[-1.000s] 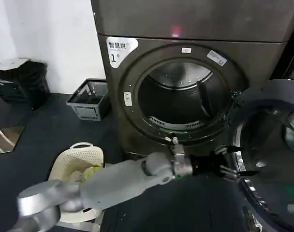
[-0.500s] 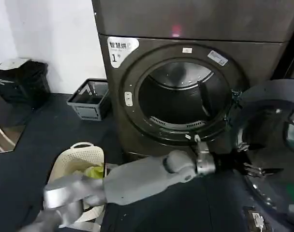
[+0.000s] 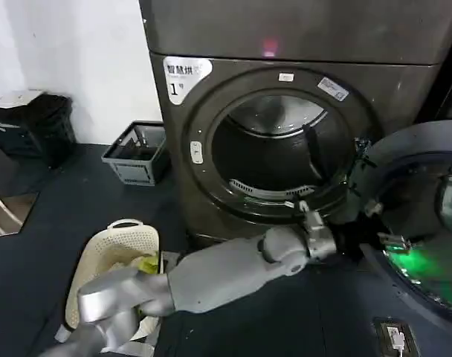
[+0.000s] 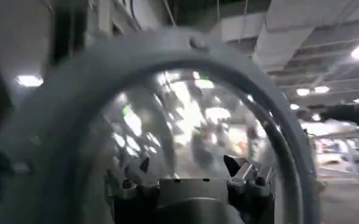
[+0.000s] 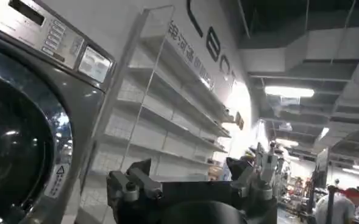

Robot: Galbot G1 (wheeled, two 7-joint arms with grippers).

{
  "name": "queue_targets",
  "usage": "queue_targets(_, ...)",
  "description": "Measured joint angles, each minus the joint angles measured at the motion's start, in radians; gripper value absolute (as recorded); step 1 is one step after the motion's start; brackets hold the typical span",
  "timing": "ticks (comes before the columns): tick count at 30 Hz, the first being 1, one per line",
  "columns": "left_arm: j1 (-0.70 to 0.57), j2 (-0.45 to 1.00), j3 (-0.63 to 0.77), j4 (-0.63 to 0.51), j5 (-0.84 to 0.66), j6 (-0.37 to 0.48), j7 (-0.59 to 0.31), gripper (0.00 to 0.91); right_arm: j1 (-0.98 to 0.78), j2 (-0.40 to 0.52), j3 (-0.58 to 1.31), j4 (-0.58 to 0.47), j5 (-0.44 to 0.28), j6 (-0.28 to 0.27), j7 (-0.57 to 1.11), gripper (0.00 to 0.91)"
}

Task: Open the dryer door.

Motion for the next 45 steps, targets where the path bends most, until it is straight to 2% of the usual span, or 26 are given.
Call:
queue_targets(4,0.008,0.039,-0.022,-0.037,0.058,-0.063,-0.07,0.907,0.004,-0.012,0.0,-0.012,0.0,0.0,-0.001,0.907)
queue_targets(9,0.029,0.147,-0.041,-0.132,0.098,-0.1,-0.079,0.907,0.011,-0.022,0.012,-0.028,-0.003,0.006,-0.002,0.907)
queue_targets(13,0.065,0.259,-0.076,-0.226,0.086,-0.124,-0.11,0.907,0.012,-0.024,0.02,-0.038,-0.029,0.031,-0.002,0.907)
queue_targets(20,0.129,0.481,-0.128,-0.376,0.11,-0.069,-0.101,0.907,0.011,-0.027,0.037,-0.039,-0.04,0.032,-0.001,0.907)
queue_targets(27,0.167,0.769,-0.157,-0.446,0.21,0.001,-0.09,0.907,0.025,-0.047,0.039,-0.046,-0.056,0.031,-0.002,0.907)
queue_targets(32,0.211,0.947,-0.206,-0.464,0.252,0.075,-0.039,0.907,0.033,-0.062,0.047,-0.061,-0.079,0.03,-0.003,0.907)
queue_targets(37,0.281,1.098,-0.28,-0.42,0.321,0.163,0.021,0.907,0.044,-0.066,0.034,-0.076,-0.085,0.037,-0.004,0.907)
queue_targets(45,0.373,1.274,-0.346,-0.339,0.441,0.181,0.189,0.907,0.059,-0.092,0.024,-0.102,-0.087,0.037,-0.004,0.907)
